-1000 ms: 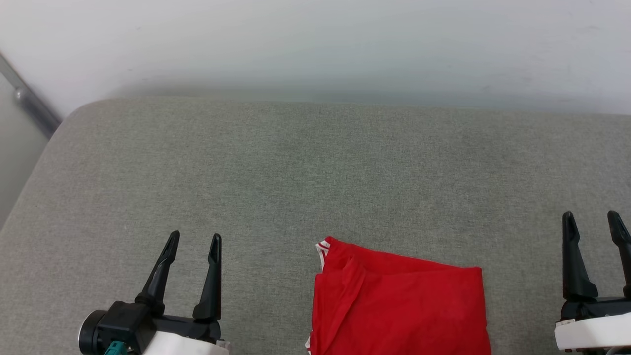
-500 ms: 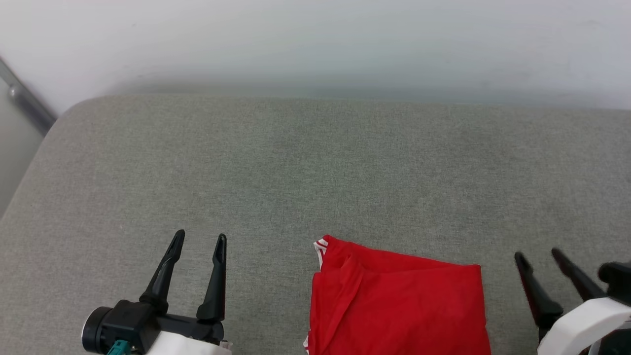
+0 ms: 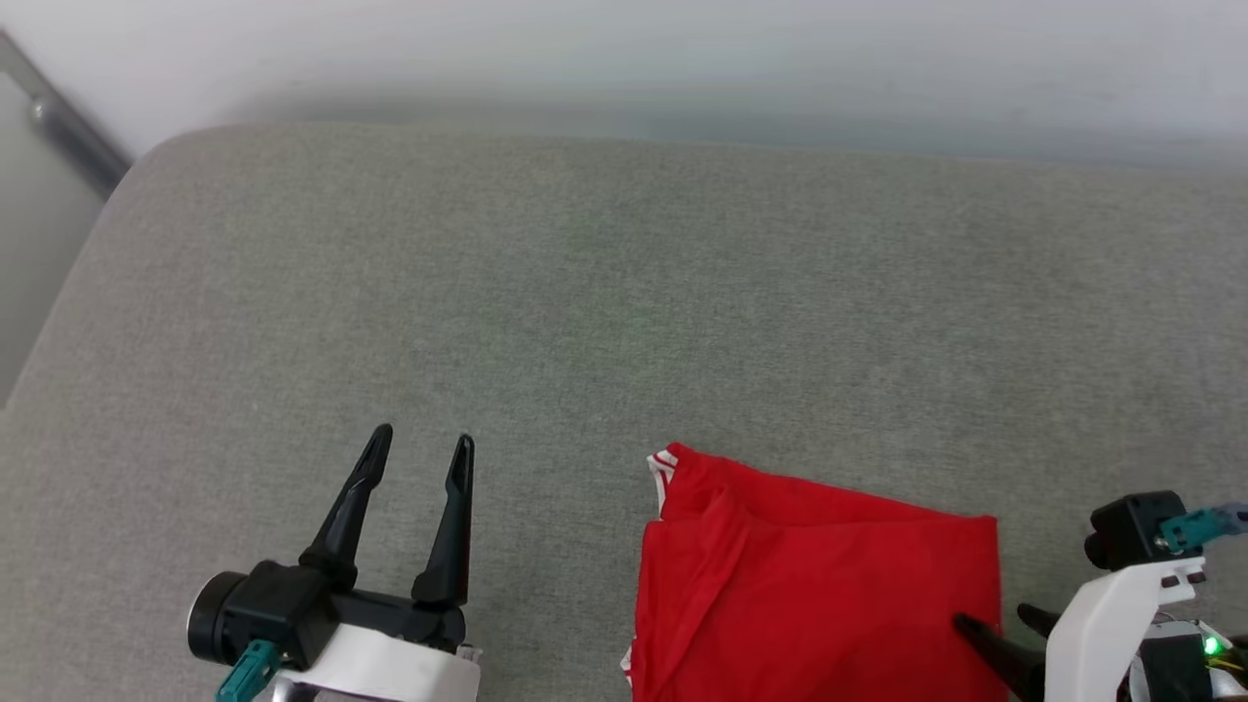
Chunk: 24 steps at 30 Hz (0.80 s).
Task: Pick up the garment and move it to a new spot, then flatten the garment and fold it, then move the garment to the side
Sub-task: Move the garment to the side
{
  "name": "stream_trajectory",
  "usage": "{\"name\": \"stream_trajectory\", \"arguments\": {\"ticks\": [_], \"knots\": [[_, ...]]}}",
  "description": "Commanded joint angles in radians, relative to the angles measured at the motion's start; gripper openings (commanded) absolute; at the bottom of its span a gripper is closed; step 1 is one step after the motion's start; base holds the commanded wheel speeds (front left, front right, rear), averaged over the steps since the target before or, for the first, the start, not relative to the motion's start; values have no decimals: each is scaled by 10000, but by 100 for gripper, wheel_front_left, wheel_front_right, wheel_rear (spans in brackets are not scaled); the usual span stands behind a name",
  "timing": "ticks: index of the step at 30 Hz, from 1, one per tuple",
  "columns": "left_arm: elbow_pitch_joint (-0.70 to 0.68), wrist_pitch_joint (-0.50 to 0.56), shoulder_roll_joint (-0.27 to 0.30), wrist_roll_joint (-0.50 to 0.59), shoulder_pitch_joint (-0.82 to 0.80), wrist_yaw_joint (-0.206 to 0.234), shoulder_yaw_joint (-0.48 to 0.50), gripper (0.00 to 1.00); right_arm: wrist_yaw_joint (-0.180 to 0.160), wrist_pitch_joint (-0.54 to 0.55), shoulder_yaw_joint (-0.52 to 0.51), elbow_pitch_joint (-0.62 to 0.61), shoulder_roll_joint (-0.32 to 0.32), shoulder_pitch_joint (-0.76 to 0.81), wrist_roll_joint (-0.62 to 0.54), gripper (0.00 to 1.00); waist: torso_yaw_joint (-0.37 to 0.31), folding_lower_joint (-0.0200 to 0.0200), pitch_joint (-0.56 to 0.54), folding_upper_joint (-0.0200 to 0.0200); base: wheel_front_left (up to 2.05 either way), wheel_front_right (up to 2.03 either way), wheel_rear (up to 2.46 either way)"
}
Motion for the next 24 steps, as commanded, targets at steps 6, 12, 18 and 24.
{"name": "stream_trajectory", "arguments": {"ticks": [6,12,18,24], "knots": [[27,-42,-52,-118,-411,-12,-129,100,-3,572,-266,687,593,-321,-125,100,574,0,451,-1,0,0,0],[35,-42,-85,-92,-552,-12,-177,100,-3,471,211,1573,584,-351,-429,100,793,0,598,-1,0,0,0],[-23,-42,-142,-102,-448,-12,-239,100,-2,-276,887,2321,544,-474,-564,0,811,0,496,-1,0,0,0],[19,-42,-76,-148,-380,-13,-333,100,-11,-944,1462,1954,-467,-1211,-1214,0,355,0,191,-1,0,0,0]]}}
